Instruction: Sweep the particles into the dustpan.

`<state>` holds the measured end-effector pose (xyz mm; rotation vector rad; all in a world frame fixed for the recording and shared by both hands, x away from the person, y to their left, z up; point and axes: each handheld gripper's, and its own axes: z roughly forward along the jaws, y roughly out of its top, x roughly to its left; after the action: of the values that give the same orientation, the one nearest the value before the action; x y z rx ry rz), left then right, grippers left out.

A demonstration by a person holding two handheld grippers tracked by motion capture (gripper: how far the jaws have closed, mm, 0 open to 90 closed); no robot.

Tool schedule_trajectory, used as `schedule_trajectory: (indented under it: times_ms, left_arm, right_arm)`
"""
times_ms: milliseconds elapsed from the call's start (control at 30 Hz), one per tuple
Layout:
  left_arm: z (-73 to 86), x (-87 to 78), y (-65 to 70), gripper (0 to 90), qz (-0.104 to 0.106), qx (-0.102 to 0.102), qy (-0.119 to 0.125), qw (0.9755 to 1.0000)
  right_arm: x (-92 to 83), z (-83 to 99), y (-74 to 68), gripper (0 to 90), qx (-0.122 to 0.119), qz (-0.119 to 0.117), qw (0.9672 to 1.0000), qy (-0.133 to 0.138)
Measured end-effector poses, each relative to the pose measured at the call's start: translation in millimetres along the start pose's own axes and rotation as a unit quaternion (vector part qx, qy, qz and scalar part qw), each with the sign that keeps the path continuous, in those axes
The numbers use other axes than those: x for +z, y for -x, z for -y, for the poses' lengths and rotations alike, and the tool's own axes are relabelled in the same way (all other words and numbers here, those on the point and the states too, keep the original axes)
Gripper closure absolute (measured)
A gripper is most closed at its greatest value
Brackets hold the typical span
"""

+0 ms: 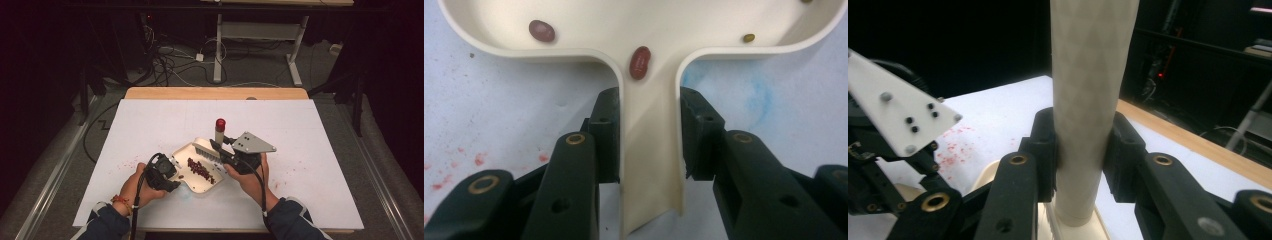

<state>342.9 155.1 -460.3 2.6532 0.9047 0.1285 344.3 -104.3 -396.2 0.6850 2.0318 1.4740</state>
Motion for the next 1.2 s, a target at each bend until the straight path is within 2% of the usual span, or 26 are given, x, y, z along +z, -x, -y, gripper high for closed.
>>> schedule_trajectory:
  times_ms: [100,200,300,333,500,567,600,667,733,767,833,1000,1200]
  left_arm:
    - [1.6,-1.1,3.3,64.0,-0.002,0.007,-0.005,1.0]
    - [3.0,-3.8,6.9,63.9,-0.002,0.015,-0.01,0.9998]
    - [2.9,-6.6,11.5,63.9,-0.006,0.014,-0.014,0.9998]
    - [2.4,-6.9,12.5,63.9,-0.008,0.017,-0.016,0.9997]
    - [0.3,-7.3,16.5,63.8,-0.007,0.011,-0.014,0.9998]
    - [-0.4,-8.1,17.3,63.7,-0.006,0.01,-0.012,0.9999]
    - [-0.6,-8.3,17.2,63.7,-0.006,0.009,-0.01,0.9999]
    - [-0.7,-8.0,17.3,63.7,-0.005,0.008,-0.009,0.9999]
    - [-0.9,-7.2,17.5,63.7,-0.007,0.01,-0.012,0.9999]
    - [-1.0,-6.7,17.5,63.7,-0.008,0.01,-0.011,0.9999]
    - [-0.8,-6.0,17.0,63.7,-0.007,0.011,-0.011,0.9998]
    - [-0.2,-5.3,15.6,63.7,-0.005,0.01,-0.011,0.9999]
    - [0.2,-4.8,15.8,63.7,-0.005,0.011,-0.011,0.9999]
  right_arm:
    - [-11.4,-0.7,7.1,70.1,0.006,0.008,1.0,0.0]
    - [-22.7,1.5,13.7,70.1,0.006,0.022,0.9997,-0.01]
    - [-31.1,8.8,19.1,70.2,0.005,0.044,0.9986,-0.028]
    - [-34.6,14.4,21.5,70.1,-0.001,0.061,0.9974,-0.038]
    - [-33.7,22.5,21.9,70.1,-0.001,0.082,0.9948,-0.06]
    - [-30.7,23.5,18.9,70.1,0.001,0.087,0.9945,-0.059]
    - [-27.9,23.1,12.3,70.1,-0.003,0.082,0.9948,-0.061]
    - [-26.4,23.1,7.9,70.1,-0.005,0.075,0.9952,-0.062]
    - [-21.5,21.9,-8.6,69.9,-0.02,0.059,0.9957,-0.069]
    - [-21.5,21.9,-8.6,69.9,-0.02,0.059,0.9957,-0.069]
    - [-20.0,20.1,-22.4,69.9,-0.023,0.041,0.9965,-0.069]
    - [-22.0,17.0,-32.1,70.1,-0.02,0.025,0.9977,-0.06]
    - [-27.9,12.1,-29.7,70.2,-0.011,0.017,0.999,-0.041]
